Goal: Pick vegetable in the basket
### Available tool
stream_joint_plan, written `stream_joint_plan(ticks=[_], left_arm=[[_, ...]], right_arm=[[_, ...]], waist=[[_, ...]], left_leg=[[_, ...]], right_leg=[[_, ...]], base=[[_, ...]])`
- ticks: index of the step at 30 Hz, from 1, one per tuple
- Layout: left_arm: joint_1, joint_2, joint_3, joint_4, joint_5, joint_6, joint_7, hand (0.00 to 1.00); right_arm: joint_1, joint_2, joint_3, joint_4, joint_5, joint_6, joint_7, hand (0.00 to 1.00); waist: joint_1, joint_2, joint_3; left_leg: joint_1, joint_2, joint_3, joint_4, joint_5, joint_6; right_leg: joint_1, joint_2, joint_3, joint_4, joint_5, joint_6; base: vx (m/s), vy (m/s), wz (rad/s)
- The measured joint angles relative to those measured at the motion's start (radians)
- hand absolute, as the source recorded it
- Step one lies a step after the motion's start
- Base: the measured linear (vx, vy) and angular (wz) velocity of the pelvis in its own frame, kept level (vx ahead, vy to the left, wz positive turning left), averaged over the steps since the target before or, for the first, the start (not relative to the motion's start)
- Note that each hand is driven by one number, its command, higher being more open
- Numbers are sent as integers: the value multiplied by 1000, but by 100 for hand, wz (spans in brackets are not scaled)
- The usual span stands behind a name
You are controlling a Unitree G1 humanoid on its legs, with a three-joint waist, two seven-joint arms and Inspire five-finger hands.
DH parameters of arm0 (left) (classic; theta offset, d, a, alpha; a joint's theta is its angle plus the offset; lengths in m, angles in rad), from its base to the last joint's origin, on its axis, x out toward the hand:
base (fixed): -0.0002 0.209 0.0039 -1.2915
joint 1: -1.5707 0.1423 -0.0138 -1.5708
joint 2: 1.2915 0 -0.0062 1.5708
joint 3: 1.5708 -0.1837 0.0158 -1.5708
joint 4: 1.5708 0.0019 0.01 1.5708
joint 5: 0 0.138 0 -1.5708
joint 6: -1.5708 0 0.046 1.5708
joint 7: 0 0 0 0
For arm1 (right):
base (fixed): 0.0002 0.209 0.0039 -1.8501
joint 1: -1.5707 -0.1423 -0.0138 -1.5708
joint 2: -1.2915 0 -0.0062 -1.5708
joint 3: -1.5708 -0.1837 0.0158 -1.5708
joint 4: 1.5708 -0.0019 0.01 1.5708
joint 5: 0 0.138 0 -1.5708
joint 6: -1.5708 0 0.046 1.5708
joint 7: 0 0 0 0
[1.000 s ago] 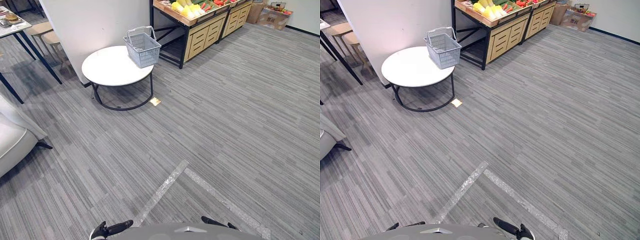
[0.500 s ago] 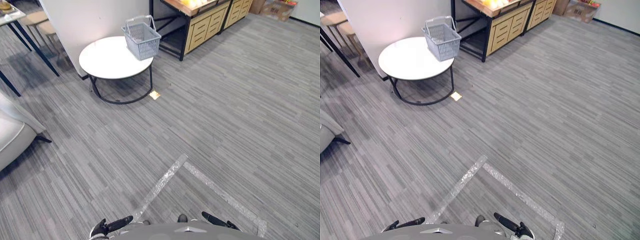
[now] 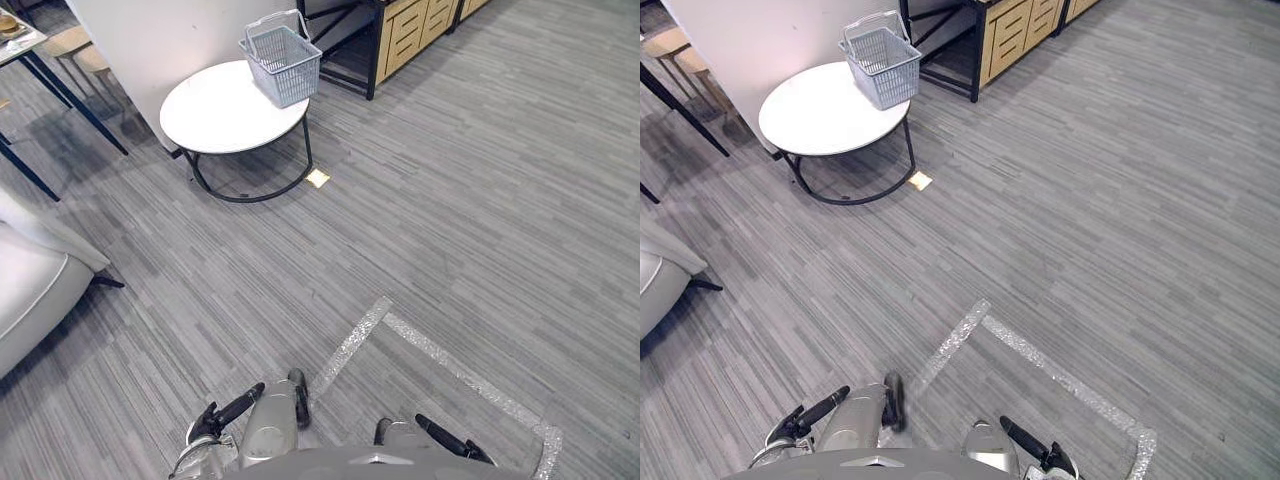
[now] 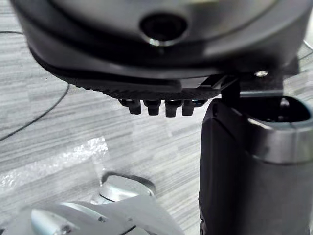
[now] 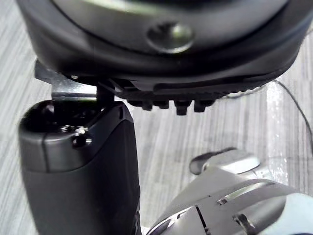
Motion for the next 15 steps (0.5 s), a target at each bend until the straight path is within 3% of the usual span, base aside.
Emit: stream_joint_plan(ticks=[1, 2, 3, 4, 6, 7, 8, 10, 11, 12, 13, 15], left_arm=[[0, 0, 0, 0, 0, 0, 3, 100], [-1, -4, 8, 1, -1, 0, 4, 100], [-2, 2, 26, -3, 0, -5, 0, 100], [-2, 6, 36, -4, 0, -6, 1, 100], [-6, 22, 36, -4, 1, -4, 2, 100], [-6, 24, 36, -3, 1, 0, 4, 100], [-6, 24, 37, 0, 1, 2, 5, 100], [13, 27, 44, 7, 4, 11, 5, 100], [31, 31, 41, 7, 4, 20, 4, 100], [43, 38, 39, 7, 4, 25, 5, 100], [54, 43, 32, 7, 5, 25, 5, 100], [60, 46, 19, 10, 9, 24, 3, 100]], right_arm=[[-1, -1, 0, 0, 0, -1, 0, 0], [-5, -2, 2, 0, 0, 0, -1, 0], [-14, 4, 2, 4, -1, 0, -2, 0], [-22, 10, 1, 6, -1, 0, 1, 0], [-28, 23, 0, 14, -4, -1, 9, 0], [-27, 27, -4, 16, -3, -1, 10, 0], [-27, 29, -9, 16, -3, -1, 11, 0], [-28, 37, -21, 8, -1, -5, 22, 0], [-25, 46, -20, -11, -1, -20, 31, 0], [-26, 54, -18, -23, -1, -25, 32, 0], [-28, 55, -4, -32, -1, -28, 33, 0], [-29, 54, 9, -51, 0, -32, 32, 0]], waist=[[0, 8, 3], [3, 9, 8], [11, -11, 6], [21, -30, -2], [20, -65, -13], [19, -69, -16], [21, -71, -17], [21, -85, -18], [8, -95, -16], [0, -95, -11], [-2, -103, -11], [-1, -104, -11]], left_leg=[[1, 10, -12, -45, 13, -8], [2, 14, -12, -50, 110, -6], [-3, -12, 0, -4, 132, 12], [-25, -27, 21, 40, 111, 44], [-48, -75, 44, 87, 61, 104], [-39, -91, 49, 80, 46, 112], [-23, -98, 54, 74, 42, 116], [60, -115, 78, 44, 0, 134], [127, -120, 83, 38, -33, 142], [179, -122, 85, 33, -51, 150], [255, -122, 81, 20, -74, 156], [353, -120, 84, -23, -90, 154]], right_leg=[[8, 1, 10, -3, -5, 8], [26, -7, 40, -9, -17, 28], [32, -38, 70, -26, -34, 30], [30, -53, 88, -21, -41, 16], [-12, -95, 111, 69, -24, 32], [-30, -110, 122, 109, -1, 56], [-45, -116, 134, 143, 14, 59], [-142, -141, 176, 420, 80, 85], [-215, -156, 184, 622, 182, 96], [-261, -155, 184, 781, 203, 92], [-307, -152, 159, 949, 178, 62], [-359, -148, 93, 1044, 127, -2]], base=[[384, 373, -40], [431, 378, -45], [516, 394, -57], [420, 269, -44], [445, 211, -8], [445, 219, 5], [508, 264, -16], [417, 189, -24], [339, 109, -10], [514, 129, -7], [345, 42, -6], [445, 8, -6]])
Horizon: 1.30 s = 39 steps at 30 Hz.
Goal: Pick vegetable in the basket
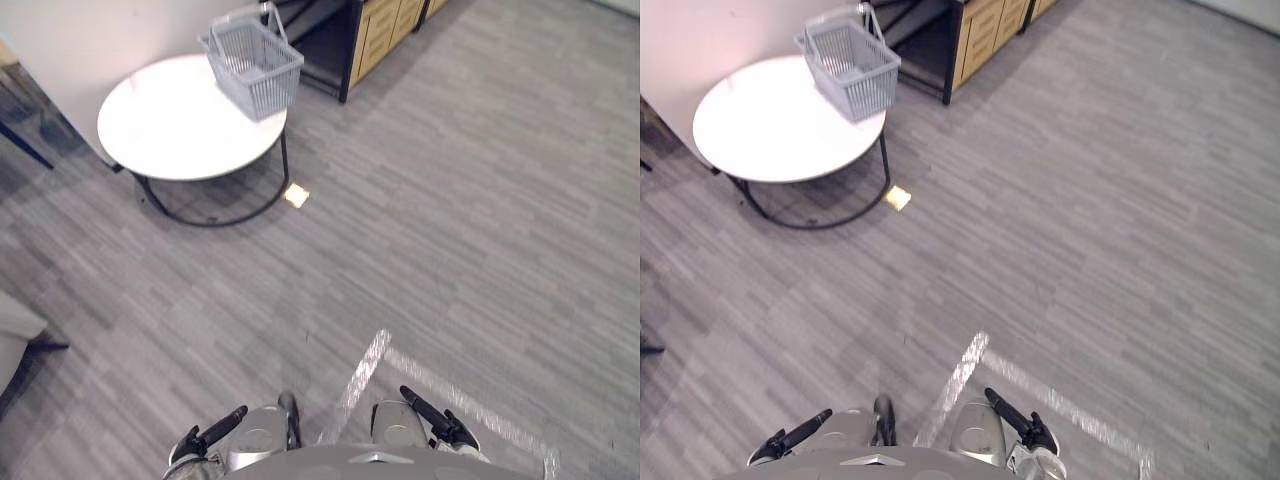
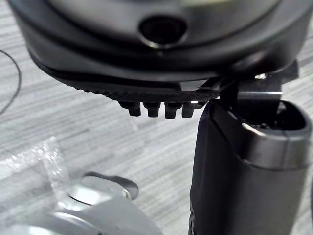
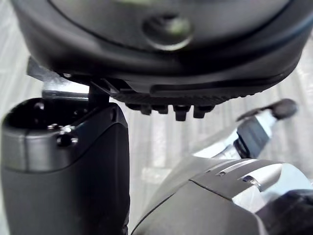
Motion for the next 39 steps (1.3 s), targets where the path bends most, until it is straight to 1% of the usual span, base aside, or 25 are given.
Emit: stream_joint_plan(ticks=[2, 4, 6, 8, 9, 10, 11, 12, 13, 14, 16, 17, 19, 21, 22, 24, 25, 27, 28, 29, 30, 31, 35, 37, 39], left_arm=[[-2, -3, -8, 6, 37, -1, -2, 100], [-8, -17, -8, 7, 38, -2, -3, 100], [-8, -26, -11, 7, 52, 0, -5, 100], [-6, -28, 3, 8, 75, -1, -6, 100], [-4, -28, 7, 9, 75, -1, -5, 100], [-7, -40, 15, 11, 75, 0, -3, 100], [-5, -71, 38, 22, 79, -1, -7, 100], [-4, -81, 44, 23, 79, -2, -8, 100], [-5, -92, 47, 29, 78, -2, -7, 100], [-5, -95, 46, 30, 78, -1, -8, 100], [-7, -86, 45, 29, 74, 0, -16, 100], [-10, -78, 45, 27, 69, -1, -15, 100], [-9, -76, 48, 7, 24, -7, -14, 100], [-13, -69, 38, -24, 13, -23, -15, 100], [-14, -71, 32, -31, 8, -24, -15, 100], [-20, -66, 18, -45, -13, -30, -17, 100], [-26, -65, 5, -50, -13, -30, -17, 100], [-27, -61, 1, -51, -12, -30, -14, 100], [-23, -66, 2, -47, -9, -28, -7, 100], [-15, -68, 7, -47, -10, -28, -1, 100], [-13, -68, 12, -48, -10, -30, 1, 100], [-13, -62, 15, -50, -8, -33, 0, 100], [-14, -53, 78, -31, -6, -38, 0, 100], [-2, -50, 81, -28, 1, -28, -1, 100], [7, -26, 65, -24, 35, -18, -4, 100]], right_arm=[[-4, -9, 16, -25, 12, -9, 1, 0], [-11, -19, 23, -41, 37, -10, 1, 0], [-11, -28, 26, -47, 48, -10, 1, 0], [-10, -28, 28, -47, 48, -8, -2, 0], [-7, -26, 28, -45, 48, -9, -2, 0], [-8, -29, 24, -45, 49, -8, -1, 0], [-11, -49, 19, -45, 47, -12, -1, 0], [-11, -56, 19, -44, 46, -11, -1, 0], [-11, -64, 19, -40, 44, -10, -1, 0], [-11, -69, 20, -34, 38, -9, -2, 0], [-12, -73, 26, -15, 34, -2, -7, 0], [-8, -73, 34, 1, 30, 3, -13, 0], [2, -73, 51, 15, 30, 11, -28, 0], [-2, -75, 68, 29, 31, 10, -33, 0], [-4, -75, 67, 30, 32, 10, -33, 0], [-1, -74, 56, 31, 37, 11, -33, 0], [5, -67, 35, 32, 38, 13, -34, 0], [6, -56, 18, 32, 39, 16, -35, 0], [8, -57, 19, 32, 39, 17, -34, 0], [14, -57, 24, 32, 37, 17, -35, 0], [17, -56, 29, 32, 37, 17, -34, 0], [17, -54, 28, 34, 38, 17, -35, 0], [-4, -20, 30, 26, 34, 11, -24, 0], [0, -17, 29, 16, 25, 7, -17, 0], [4, -5, 30, 1, -1, 6, -15, 0]], waist=[[-7, 16, 3], [-24, 45, 18], [-34, 68, 17], [-31, 63, 14], [-32, 60, 14], [-35, 68, 17], [-35, 117, -7], [-34, 130, -15], [-32, 149, -26], [-30, 159, -33], [-34, 157, -30], [-34, 150, -18], [-22, 139, -1], [-22, 129, 3], [-21, 129, 4], [-9, 128, 4], [3, 123, 7], [1, 110, 13], [8, 113, 14], [22, 109, 12], [29, 102, 9], [33, 92, -1], [32, 31, -18], [31, 27, -40], [26, 4, -37]], left_leg=[[117, 22, 7, -75, -2, -2], [167, 62, 6, -106, -5, -6], [198, 102, 6, -128, -26, -39], [249, 117, -3, -152, -67, -92], [269, 117, -10, -155, -83, -107], [303, 131, -15, -155, -103, -120], [305, 179, -21, -130, -102, -122], [302, 196, -23, -110, -96, -122], [285, 233, -46, -37, -77, -129], [236, 266, -96, 99, -42, -143], [125, 298, -184, 354, 56, -159], [29, 317, -223, 590, 74, -185], [-66, 336, -189, 815, 28, -182], [-196, 310, -126, 861, -20, -137], [-230, 300, -107, 842, -33, -133], [-307, 265, -52, 707, -53, -121], [-331, 226, -33, 543, -51, -115], [-330, 147, -16, 144, 40, -123], [-321, 131, -13, -39, 141, -130], [-317, 131, -2, -51, 215, -126], [-317, 126, 9, -46, 261, -108], [-324, 116, 21, -19, 314, -40], [-325, 98, 84, 128, 185, 25], [-252, 78, 95, 62, 140, 12], [-130, 35, 100, -11, 115, 15]], right_leg=[[-84, 25, -110, -90, -106, -15], [-109, 69, -181, -336, -117, -32], [-123, 114, -189, -662, -81, 9], [-120, 132, -118, -1002, 36, 54], [-121, 128, -102, -1019, 37, 58], [-124, 139, -101, -977, 136, 49], [-164, 159, -118, -868, 152, 33], [-175, 170, -123, -831, 143, 19], [-178, 191, -140, -774, 100, -43], [-159, 211, -156, -746, 51, -62], [-97, 226, -179, -755, 8, -82], [-25, 242, -195, -781, -15, -95], [93, 256, -204, -812, -57, -122], [210, 261, -205, -873, -91, -111], [230, 261, -205, -891, -94, -106], [285, 255, -204, -932, -105, -87], [320, 242, -203, -951, -117, -70], [372, 213, -202, -983, -142, -35], [411, 211, -188, -1015, -149, -20], [441, 206, -168, -1038, -156, -1], [455, 200, -160, -1049, -156, 10], [462, 184, -142, -1063, -156, 18], [463, 132, -51, -1005, -68, 41], [384, 110, -20, -802, -46, 57], [229, 45, 19, -386, 65, 133]], base=[[502, -42, -1], [441, -117, 19], [511, -216, 25], [589, -314, 18], [567, -311, 17], [583, -314, 12], [573, -319, 6], [670, -416, 0], [547, -383, -3], [544, -383, 1], [531, -316, 24], [603, -287, 34], [449, -183, 20], [370, -115, 18], [324, -53, 5], [292, 7, -7], [452, 108, -6], [486, 156, -8], [494, 211, -27], [552, 238, -32], [617, 248, -33], [496, 183, -22], [535, 219, -21], [504, 225, -18], [317, 120, 4]])
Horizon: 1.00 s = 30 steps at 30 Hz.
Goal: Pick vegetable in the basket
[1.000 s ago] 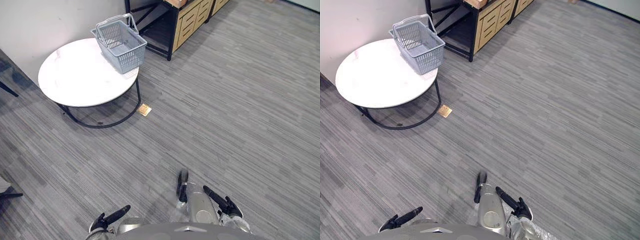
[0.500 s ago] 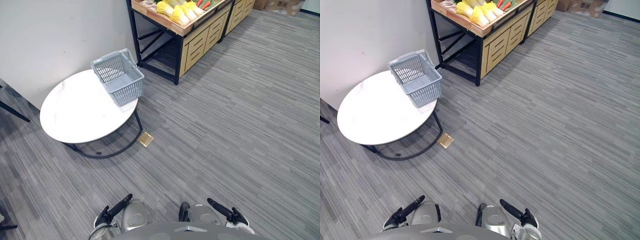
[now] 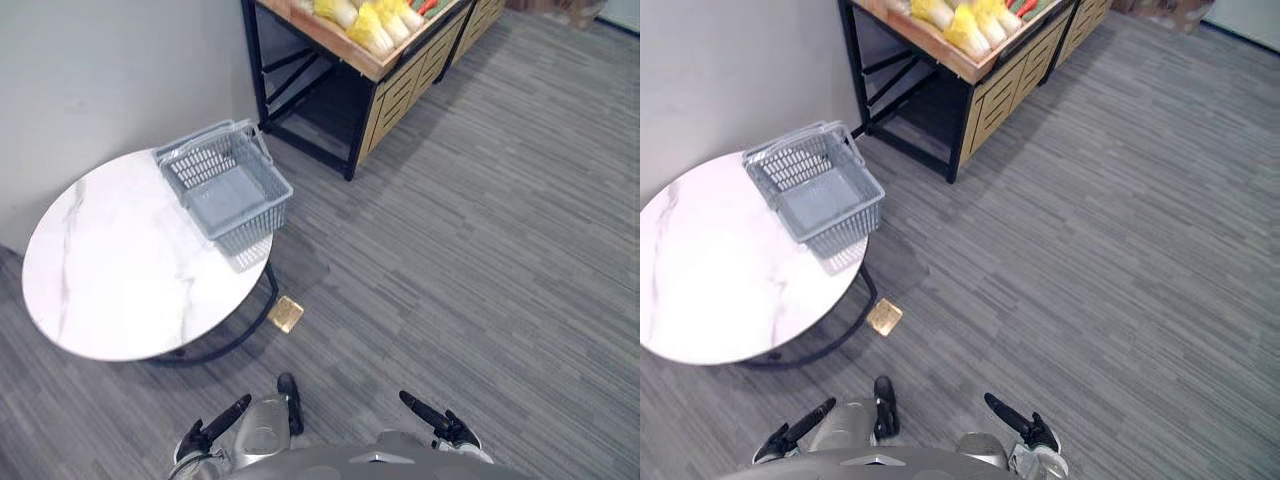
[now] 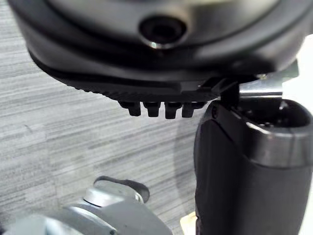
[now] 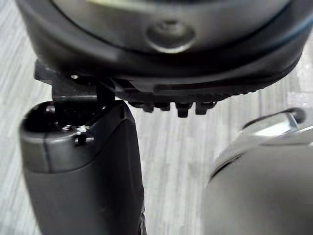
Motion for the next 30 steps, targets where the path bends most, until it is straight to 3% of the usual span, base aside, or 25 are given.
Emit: stream_joint_plan(ticks=[2, 3, 4, 6, 8, 10, 12, 13, 14, 15, 16, 18, 21, 24, 26, 27, 30], left_arm=[[2, 9, -22, 5, 1, 1, 1, 100], [3, 9, -24, 11, 1, 1, -1, 100], [4, 9, -28, 14, 1, 1, -1, 100], [5, 8, -32, 16, 2, 2, -1, 100], [4, 5, -32, 25, 2, 3, -1, 100], [4, 0, -31, 25, 2, 8, -1, 100], [5, -2, -28, 26, 8, 18, -1, 100], [10, 2, -11, 26, 41, 18, -1, 100], [20, 2, -6, 31, 42, 18, 0, 100], [19, -1, 6, 35, 43, 20, 0, 100], [21, -31, 30, 36, 44, 21, 0, 100], [27, -65, 68, 34, 44, 18, -3, 100], [27, -68, 69, 34, 43, 18, 1, 100], [16, -53, 51, 32, 43, 19, 3, 100], [11, -40, 13, 33, 44, 19, 6, 100], [6, -29, -20, 32, 44, 18, 7, 100], [4, -18, -54, 27, 49, 17, 9, 100]], right_arm=[[6, -2, 2, -1, 0, 1, 4, 0], [9, -4, 3, -3, 0, 1, 6, 0], [10, -6, 9, -5, 0, 1, 7, 0], [17, -16, 35, -16, 0, -5, 7, 0], [18, -17, 38, -28, 0, -9, 9, 0], [19, -23, 38, -30, 0, -9, 10, 0], [19, -23, 38, -29, 0, -9, 9, 0], [25, -15, 38, -26, 0, -6, 9, 0], [31, -9, 34, -23, 2, -6, 9, 0], [29, -12, 35, -16, 1, -4, 11, 0], [32, -32, 27, -11, 1, -7, 13, 0], [25, -61, 31, -7, -14, -1, 12, 0], [20, -64, 54, 11, -37, 4, 14, 0], [-1, -65, 76, 40, -36, 5, 8, 0], [0, -62, 66, 53, -34, 6, -2, 0], [3, -59, 43, 53, -33, 6, -7, 0], [2, -50, -2, 51, -27, 2, -12, 0]], waist=[[-1, -1, 2], [-4, 3, 4], [-5, 4, 5], [-15, 11, 4], [-27, 19, 4], [-26, 32, 6], [-25, 36, 6], [-25, 19, 3], [-25, 11, -1], [-27, 20, 0], [-29, 58, -2], [-24, 100, -15], [-24, 101, -27], [-34, 89, -28], [-46, 86, -26], [-51, 81, -21], [-49, 76, -19]], left_leg=[[87, -11, -21, -16, -26, 5], [146, -12, -39, -41, -36, 5], [175, -12, -50, -57, -37, 3], [251, -1, -97, -105, -41, -6], [277, 21, -146, -112, -52, -27], [284, 53, -190, -108, -73, -58], [284, 80, -234, -106, -100, -90], [285, 90, -281, -99, -129, -138], [289, 93, -296, -94, -141, -158], [295, 105, -313, -94, -146, -170], [298, 152, -343, -98, -145, -175], [293, 192, -377, -128, -110, -201], [278, 234, -389, -143, -53, -221], [200, 243, -433, -76, -44, -230], [174, 238, -394, -40, -28, -259], [174, 236, -309, -34, -11, -261], [166, 218, -110, -70, 32, -229]], right_leg=[[-76, -15, -11, 226, -11, -8], [-108, -18, -47, 297, -39, -51], [-122, -21, -72, 309, -54, -73], [-159, -36, -172, 217, -136, -107], [-172, -23, -197, 29, -157, -120], [-174, 15, -149, -216, -148, -111], [-173, 48, -52, -443, -117, -70], [-153, 53, 23, -601, -92, -57], [-146, 53, 30, -604, -11, -30], [-139, 64, 22, -591, 32, -35], [-142, 98, -12, -543, 15, -68], [-124, 131, -75, -528, -27, -95], [-103, 163, -144, -515, -61, -132], [-83, 153, -224, -525, -71, -145], [-20, 129, -290, -561, -71, -145], [24, 113, -331, -577, -71, -144], [70, 84, -390, -611, -62, -131]], base=[[390, 68, 27], [334, 15, 42], [288, -22, 51], [266, -84, 62], [238, -156, 68], [267, -256, 70], [362, -427, 75], [421, -530, 73], [433, -541, 76], [294, -374, 68], [290, -342, 68], [302, -308, 66], [289, -277, 59], [206, -177, 73], [128, -22, 111], [86, -9, 111], [37, 29, 97]])
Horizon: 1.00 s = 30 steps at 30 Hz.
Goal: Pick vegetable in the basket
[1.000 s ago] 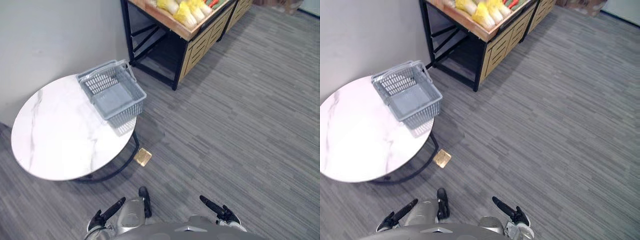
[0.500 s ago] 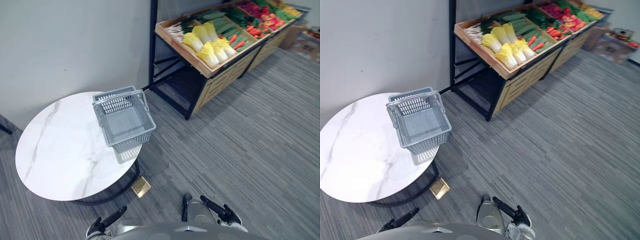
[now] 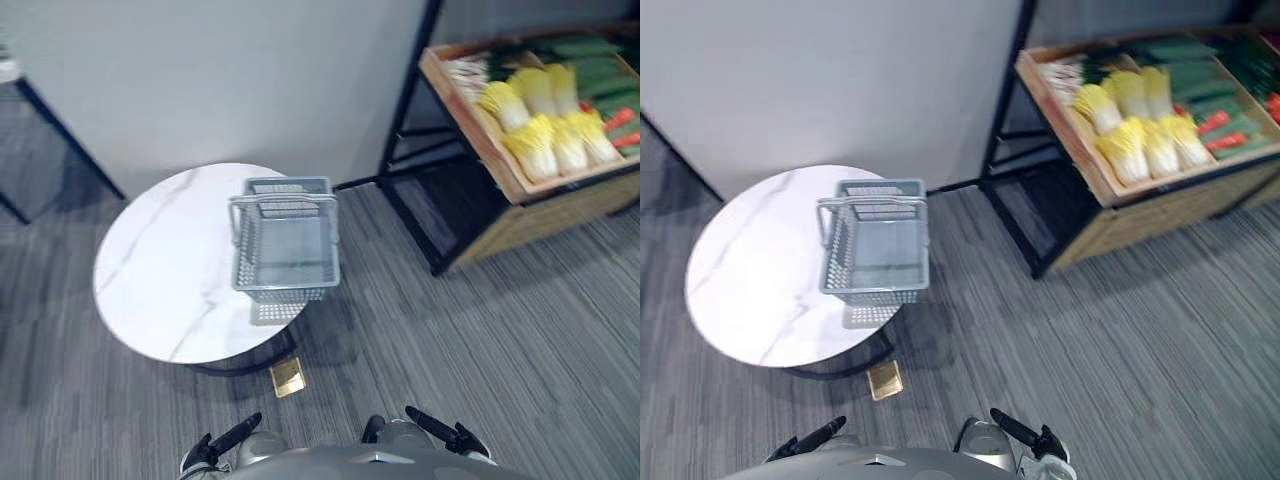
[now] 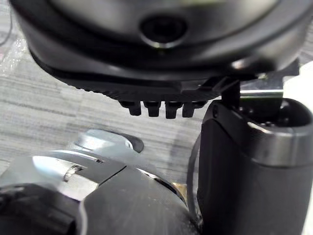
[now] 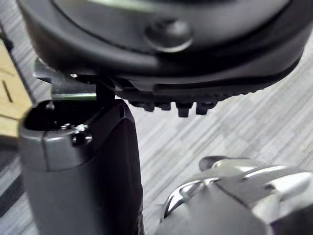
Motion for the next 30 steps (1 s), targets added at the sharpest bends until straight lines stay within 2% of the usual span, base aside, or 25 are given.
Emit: stream_joint_plan(ticks=[2, 3, 6, 11, 16, 19, 21, 24, 25, 27, 30], left_arm=[[0, 0, 0, -4, 27, 0, 5, 100], [-1, 0, 0, -4, 29, 1, 13, 100], [0, 0, 0, 5, 29, 1, 20, 100], [-5, 8, -12, 8, 59, 1, 15, 100], [-9, 20, -37, 7, 61, -1, 29, 100], [-11, 23, -39, 1, 60, -6, 60, 100], [-10, 24, -40, -14, 60, -6, 76, 100], [-11, 34, -49, -48, 61, -21, 89, 100], [-11, 35, -49, -55, 61, -23, 93, 100], [-15, 44, -53, -74, 61, -30, 100, 100], [-42, 51, -54, -74, 61, -39, 100, 100]], right_arm=[[-12, 6, -11, -3, 32, -2, -2, 0], [-20, 4, -18, -3, 35, -4, 0, 0], [-22, 7, -40, -2, 35, -2, -2, 0], [-9, 18, -39, -11, 34, 3, -6, 0], [-4, 20, -37, -11, 27, 13, -28, 0], [-9, 24, -33, -63, 15, 14, -73, 0], [-11, 30, -2, -174, -18, 19, -101, 0], [-15, 23, 54, -519, -184, 26, -131, 0], [-20, 15, 63, -583, -215, 25, -134, 0], [-69, -38, 88, -767, -276, 18, -146, 0], [-138, -120, 118, -931, -332, 0, -170, 0]], waist=[[2, -1, 1], [2, 7, 5], [3, 13, 4], [-6, -1, 5], [-4, -2, 6], [-1, -10, 10], [1, -16, 17], [-1, -33, 32], [0, -36, 35], [3, -53, 47], [23, -63, 62]], left_leg=[[-14, -21, 9, -55, 35, 9], [-16, -26, 6, -93, 50, 9], [-7, -27, 24, -142, 61, 12], [-5, -52, 69, -169, 70, 23], [-5, -74, 72, -202, 86, 34], [-7, -84, 75, -206, 88, 38], [-13, -89, 93, -206, 88, 38], [-30, -100, 117, -205, 89, 42], [-30, -101, 120, -205, 88, 44], [-32, -105, 123, -201, 86, 47], [-56, -107, 120, -196, 90, 53]], right_leg=[[0, -5, -14, -46, 14, 21], [-2, 4, -17, -76, 31, 26], [-4, 20, -8, -124, 67, 26], [-23, 19, 40, -186, 123, 40], [-38, 3, 44, -185, 134, 49], [-48, -6, 51, -182, 141, 52], [-67, -9, 70, -181, 152, 48], [-104, -16, 104, -181, 170, 47], [-107, -17, 109, -181, 172, 47], [-110, -21, 116, -180, 175, 47], [-136, -24, 118, -171, 179, 46]], base=[[-44, 34, 51], [-71, 22, 27], [-97, 27, -9], [-101, 31, -29], [-22, 37, 1], [28, 36, -5], [13, 34, -26], [-4, 21, -25], [-13, 12, -15], [-31, 7, -6], [-35, -10, 1]])
